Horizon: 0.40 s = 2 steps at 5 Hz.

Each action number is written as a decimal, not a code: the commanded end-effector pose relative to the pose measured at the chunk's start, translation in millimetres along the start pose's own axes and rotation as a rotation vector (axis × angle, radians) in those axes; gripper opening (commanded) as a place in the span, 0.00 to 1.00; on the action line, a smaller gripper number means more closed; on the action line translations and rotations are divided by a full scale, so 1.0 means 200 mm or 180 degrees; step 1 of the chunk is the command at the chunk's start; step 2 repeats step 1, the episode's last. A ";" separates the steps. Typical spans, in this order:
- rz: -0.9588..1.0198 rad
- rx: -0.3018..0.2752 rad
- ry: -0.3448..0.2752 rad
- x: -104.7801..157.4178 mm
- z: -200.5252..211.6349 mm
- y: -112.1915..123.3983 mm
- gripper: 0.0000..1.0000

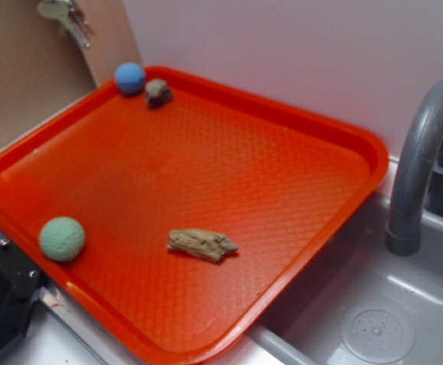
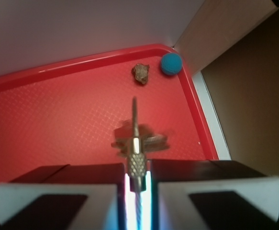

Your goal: Grab the silver keys.

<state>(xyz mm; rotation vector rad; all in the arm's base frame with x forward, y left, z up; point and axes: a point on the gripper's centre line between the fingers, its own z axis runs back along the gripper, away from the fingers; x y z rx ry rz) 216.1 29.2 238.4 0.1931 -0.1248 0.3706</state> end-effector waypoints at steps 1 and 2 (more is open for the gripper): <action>0.0190 0.0001 -0.0107 -0.02 0.00 0.01 0.00; 0.0190 0.0001 -0.0107 -0.02 0.00 0.01 0.00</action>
